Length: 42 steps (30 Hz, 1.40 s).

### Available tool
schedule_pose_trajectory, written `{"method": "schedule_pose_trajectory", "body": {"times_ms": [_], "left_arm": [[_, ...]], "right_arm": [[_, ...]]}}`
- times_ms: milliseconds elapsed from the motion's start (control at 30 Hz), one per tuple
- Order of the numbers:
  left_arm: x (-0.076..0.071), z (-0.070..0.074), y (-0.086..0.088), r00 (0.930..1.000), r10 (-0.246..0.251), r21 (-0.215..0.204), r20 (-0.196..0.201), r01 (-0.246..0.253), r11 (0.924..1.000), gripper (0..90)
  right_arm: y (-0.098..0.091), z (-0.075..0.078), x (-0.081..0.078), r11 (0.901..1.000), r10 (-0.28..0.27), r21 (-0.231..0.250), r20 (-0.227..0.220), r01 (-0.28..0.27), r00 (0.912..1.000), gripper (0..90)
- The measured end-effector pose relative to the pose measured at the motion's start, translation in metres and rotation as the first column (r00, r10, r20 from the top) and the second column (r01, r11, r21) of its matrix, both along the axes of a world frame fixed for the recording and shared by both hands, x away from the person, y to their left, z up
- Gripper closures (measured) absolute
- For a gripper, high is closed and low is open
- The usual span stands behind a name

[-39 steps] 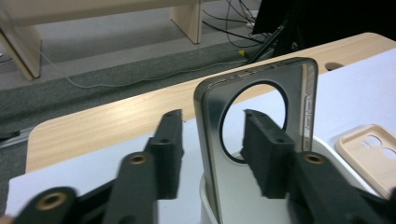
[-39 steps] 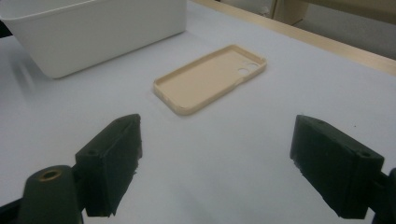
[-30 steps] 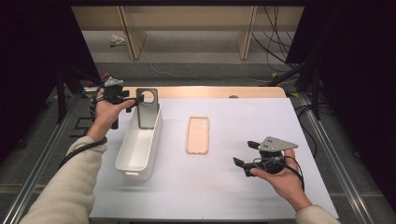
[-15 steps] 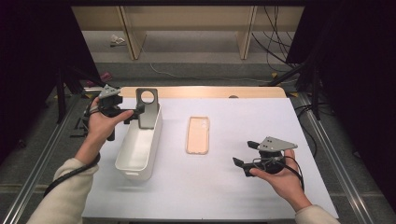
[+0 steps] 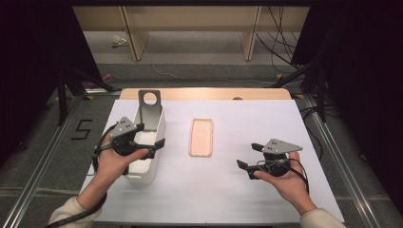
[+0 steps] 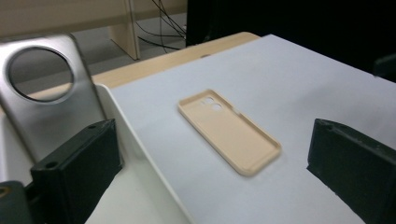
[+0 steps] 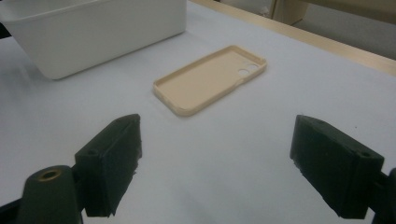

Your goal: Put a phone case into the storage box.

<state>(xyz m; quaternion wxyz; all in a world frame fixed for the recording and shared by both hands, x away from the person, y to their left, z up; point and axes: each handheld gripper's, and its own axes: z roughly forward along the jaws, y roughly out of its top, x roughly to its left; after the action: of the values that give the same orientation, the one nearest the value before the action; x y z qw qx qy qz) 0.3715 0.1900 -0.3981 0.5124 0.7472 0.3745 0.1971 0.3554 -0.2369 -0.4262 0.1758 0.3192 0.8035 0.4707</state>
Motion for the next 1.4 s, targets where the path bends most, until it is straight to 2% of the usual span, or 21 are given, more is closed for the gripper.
{"method": "schedule_pose_trajectory", "body": {"times_ms": [200, 300, 967, 1400], "left_arm": [[-0.018, -0.014, -0.012, 0.9983, -0.058, 0.044, 0.000, 0.058, 0.9973, 2.4], [-0.020, -0.015, -0.016, 0.9970, -0.077, 0.044, -0.002, 0.077, 0.9960, 2.4], [-0.020, -0.016, -0.017, 0.9965, -0.083, 0.048, -0.002, 0.083, 0.9954, 2.8], [-0.021, -0.015, -0.024, 0.9950, -0.100, 0.099, 0.002, 0.099, 0.9901, 4.1]], "right_arm": [[0.001, -0.001, 0.003, 1.0000, -0.001, -0.001, 0.001, 0.001, 1.0000, 17.5], [0.001, -0.002, 0.004, 1.0000, -0.001, -0.001, -0.005, 0.001, 1.0000, 17.5], [-0.003, -0.001, 0.004, 0.9999, -0.014, -0.001, 0.000, 0.014, 0.9999, 17.4], [-0.005, 0.002, 0.000, 1.0000, -0.007, -0.001, 0.014, 0.007, 0.9999, 17.3]]}}
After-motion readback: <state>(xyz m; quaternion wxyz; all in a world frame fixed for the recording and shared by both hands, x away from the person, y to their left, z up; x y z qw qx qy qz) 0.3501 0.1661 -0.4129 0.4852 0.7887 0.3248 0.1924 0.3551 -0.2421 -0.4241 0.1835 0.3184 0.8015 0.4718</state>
